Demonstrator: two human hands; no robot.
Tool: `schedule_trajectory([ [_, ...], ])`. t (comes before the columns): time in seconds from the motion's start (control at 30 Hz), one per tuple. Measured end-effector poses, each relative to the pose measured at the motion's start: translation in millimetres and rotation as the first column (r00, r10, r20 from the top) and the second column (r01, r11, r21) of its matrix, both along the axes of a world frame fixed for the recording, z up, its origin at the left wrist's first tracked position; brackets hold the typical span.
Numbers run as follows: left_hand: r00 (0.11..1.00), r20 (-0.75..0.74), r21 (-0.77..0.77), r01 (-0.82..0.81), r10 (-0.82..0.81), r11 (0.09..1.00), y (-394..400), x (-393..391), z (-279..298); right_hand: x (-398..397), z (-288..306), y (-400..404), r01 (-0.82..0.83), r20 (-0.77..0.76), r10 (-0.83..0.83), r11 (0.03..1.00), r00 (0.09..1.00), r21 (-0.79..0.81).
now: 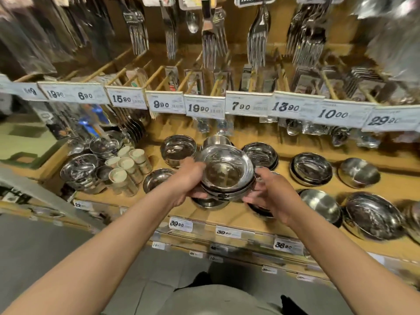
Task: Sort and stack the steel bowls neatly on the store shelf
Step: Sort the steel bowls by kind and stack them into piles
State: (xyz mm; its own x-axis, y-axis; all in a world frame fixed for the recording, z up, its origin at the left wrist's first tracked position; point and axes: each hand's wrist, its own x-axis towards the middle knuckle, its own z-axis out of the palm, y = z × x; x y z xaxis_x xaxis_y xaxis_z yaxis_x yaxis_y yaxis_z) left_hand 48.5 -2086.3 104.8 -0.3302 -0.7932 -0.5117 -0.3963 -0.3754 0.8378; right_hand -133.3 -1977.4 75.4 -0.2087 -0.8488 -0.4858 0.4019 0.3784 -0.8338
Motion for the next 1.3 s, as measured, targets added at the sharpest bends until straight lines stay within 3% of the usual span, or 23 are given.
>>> schedule_trajectory([
  [0.1, 0.999, -0.010, -0.048, -0.051, 0.051, 0.998, 10.7, -2.4, -5.6, 3.4, 4.8, 3.0, -0.029, 0.023, 0.030, 0.998, 0.999, -0.049],
  [0.27, 1.000, -0.011, -0.088, 0.016, -0.017, 0.996, 25.9, 0.9, -5.3, 7.2, 4.1, 7.6, -0.037, -0.226, 0.035, 0.999, 0.973, -0.002],
  [0.47, 0.988, -0.128, -0.007, -0.085, 0.083, 0.996, 39.0, 11.9, -7.9, 13.0, 10.3, 9.9, -0.087, -0.309, 0.103, 0.994, 0.945, 0.067],
  [0.63, 0.986, -0.088, 0.004, -0.142, 0.142, 0.990, 40.9, 21.1, -16.0, 16.7, 11.8, 10.4, -0.126, -0.338, 0.153, 0.987, 0.928, 0.101],
  [0.9, 0.999, 0.008, -0.035, 0.039, -0.038, 0.999, 25.4, 31.1, -16.4, 21.2, 7.4, 9.5, -0.182, -0.468, 0.193, 0.981, 0.862, 0.068],
  [1.0, 0.996, 0.057, -0.072, 0.077, -0.073, 0.994, 15.7, 34.0, -12.0, 29.0, 9.0, 7.6, -0.169, -0.434, 0.162, 0.985, 0.886, 0.023],
  [1.3, 0.966, 0.140, -0.098, 0.231, -0.217, 0.968, -10.5, 31.9, -12.0, 49.2, 10.2, 12.9, 0.035, -0.442, -0.002, 0.997, 0.897, 0.065],
])
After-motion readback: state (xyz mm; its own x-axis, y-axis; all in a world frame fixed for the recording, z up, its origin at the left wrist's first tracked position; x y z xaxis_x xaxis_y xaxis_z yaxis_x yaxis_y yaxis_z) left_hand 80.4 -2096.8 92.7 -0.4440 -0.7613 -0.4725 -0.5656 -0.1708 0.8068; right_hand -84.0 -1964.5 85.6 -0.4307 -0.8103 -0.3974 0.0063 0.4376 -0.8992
